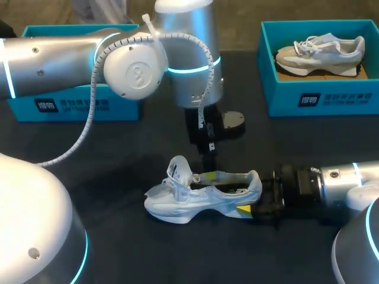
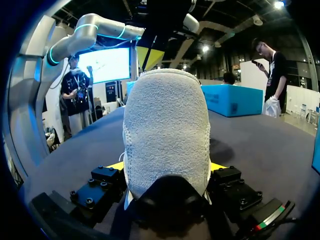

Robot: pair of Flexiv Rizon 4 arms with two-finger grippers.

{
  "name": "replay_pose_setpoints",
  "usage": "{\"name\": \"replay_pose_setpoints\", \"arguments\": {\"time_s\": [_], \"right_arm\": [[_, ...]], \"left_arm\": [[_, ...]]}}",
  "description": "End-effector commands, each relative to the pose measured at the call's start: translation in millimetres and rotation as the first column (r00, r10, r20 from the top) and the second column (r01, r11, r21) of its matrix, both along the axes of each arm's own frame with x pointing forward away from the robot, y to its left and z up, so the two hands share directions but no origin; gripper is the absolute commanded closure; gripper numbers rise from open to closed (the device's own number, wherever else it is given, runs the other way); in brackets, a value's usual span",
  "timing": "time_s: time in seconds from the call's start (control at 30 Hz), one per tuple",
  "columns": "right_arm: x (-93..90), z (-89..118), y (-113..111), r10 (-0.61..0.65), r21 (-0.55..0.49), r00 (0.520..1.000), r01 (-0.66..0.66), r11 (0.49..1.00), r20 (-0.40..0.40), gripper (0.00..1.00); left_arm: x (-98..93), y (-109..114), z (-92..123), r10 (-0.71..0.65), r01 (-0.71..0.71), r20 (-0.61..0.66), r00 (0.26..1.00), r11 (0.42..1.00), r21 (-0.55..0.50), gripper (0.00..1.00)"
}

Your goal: Take the shoe out of the shoebox, open the shoe tongue, remove and reinsert the insole, then place the shoe into the shoebox

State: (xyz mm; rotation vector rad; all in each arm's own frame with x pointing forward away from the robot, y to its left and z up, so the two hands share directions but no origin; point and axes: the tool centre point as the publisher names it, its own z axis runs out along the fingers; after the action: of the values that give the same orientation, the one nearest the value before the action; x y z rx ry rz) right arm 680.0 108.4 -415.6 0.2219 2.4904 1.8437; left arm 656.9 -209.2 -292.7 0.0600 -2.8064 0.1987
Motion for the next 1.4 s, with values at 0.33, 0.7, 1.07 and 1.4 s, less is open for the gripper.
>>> {"name": "replay_pose_setpoints", "arguments": {"time_s": [0.33, 0.7, 1.07, 1.4], "right_arm": [[-0.1, 0, 1, -0.002, -0.002, 1.000, 0.002, 1.000, 0.000, 1.00], [-0.1, 0, 1, -0.002, -0.002, 1.000, 0.002, 1.000, 0.000, 1.00], [-0.1, 0, 1, -0.002, -0.002, 1.000, 0.002, 1.000, 0.000, 1.00], [-0.1, 0, 1, -0.002, -0.002, 1.000, 0.002, 1.000, 0.000, 1.00]], "left_arm": [[13.5, -14, -42, -0.026, 0.027, 0.035, 0.999, 1.000, -0.006, 1.00], [10.6, -13, -47, -0.033, 0.033, 0.039, 0.999, 0.999, -0.001, 1.00], [-0.5, -7, -67, -0.052, 0.052, 0.006, 0.999, 0.999, 0.014, 1.00], [-8.4, -2, -82, -0.051, 0.051, -0.014, 0.999, 0.998, 0.035, 1.00]]}}
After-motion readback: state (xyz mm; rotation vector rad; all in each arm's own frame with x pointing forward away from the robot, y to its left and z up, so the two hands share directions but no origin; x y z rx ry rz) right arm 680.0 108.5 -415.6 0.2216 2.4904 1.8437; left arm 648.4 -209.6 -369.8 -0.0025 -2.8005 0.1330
